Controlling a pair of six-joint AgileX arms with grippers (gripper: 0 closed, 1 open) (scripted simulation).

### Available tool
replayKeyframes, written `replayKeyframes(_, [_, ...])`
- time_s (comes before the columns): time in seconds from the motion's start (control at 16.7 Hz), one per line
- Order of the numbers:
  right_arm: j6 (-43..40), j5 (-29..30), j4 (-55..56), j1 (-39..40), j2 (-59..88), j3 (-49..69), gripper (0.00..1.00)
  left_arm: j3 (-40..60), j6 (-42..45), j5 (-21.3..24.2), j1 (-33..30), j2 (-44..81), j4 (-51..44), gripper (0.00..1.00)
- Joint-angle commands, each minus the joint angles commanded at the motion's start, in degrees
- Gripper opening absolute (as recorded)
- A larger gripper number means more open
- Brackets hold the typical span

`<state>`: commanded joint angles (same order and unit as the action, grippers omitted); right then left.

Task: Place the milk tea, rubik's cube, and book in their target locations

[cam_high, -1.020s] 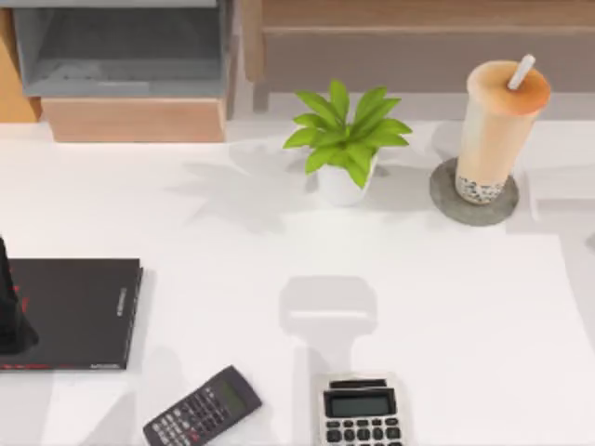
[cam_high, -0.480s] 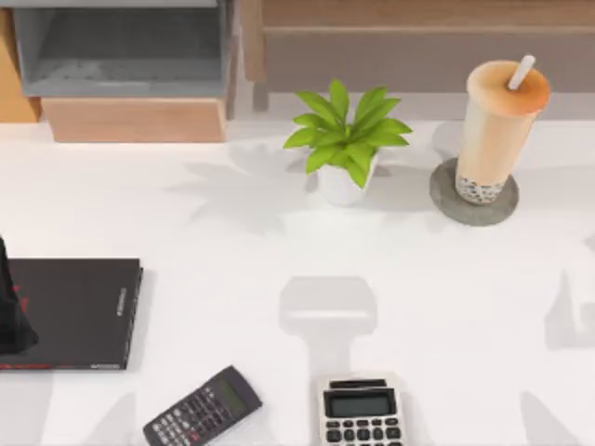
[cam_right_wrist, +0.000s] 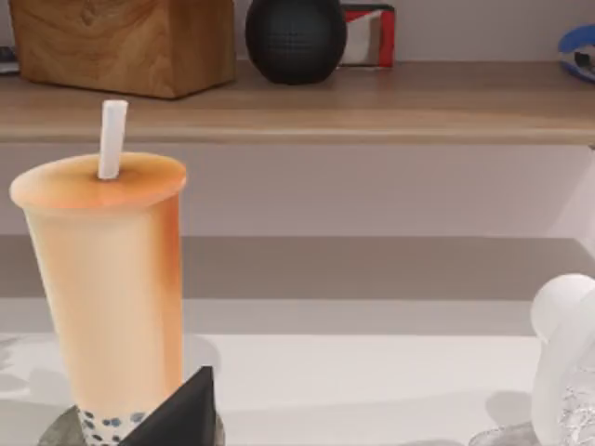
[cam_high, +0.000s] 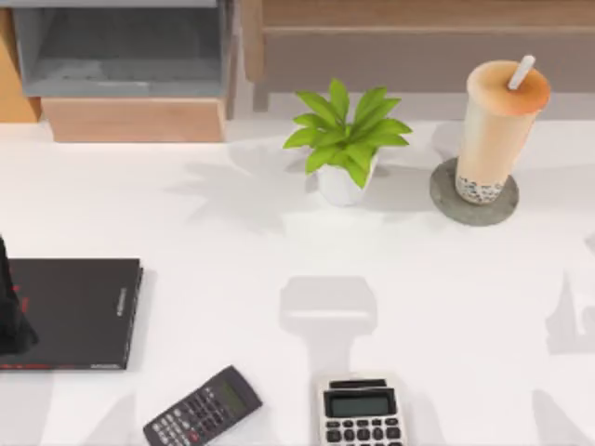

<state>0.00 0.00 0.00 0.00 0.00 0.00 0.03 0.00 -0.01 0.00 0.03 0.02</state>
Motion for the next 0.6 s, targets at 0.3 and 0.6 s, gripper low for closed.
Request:
replayKeyframes(0.3, [0.0,0.0,0.0,0.0,0.0,0.0,1.0,8.17,-0.07,-1.17,-1.29,9.13,4.36,1.0])
replayKeyframes(0.6, [0.0,0.0,0.0,0.0,0.0,0.0,1.0,25.85,-0.11,-3.29,-4.34,33.2,13.64,1.0])
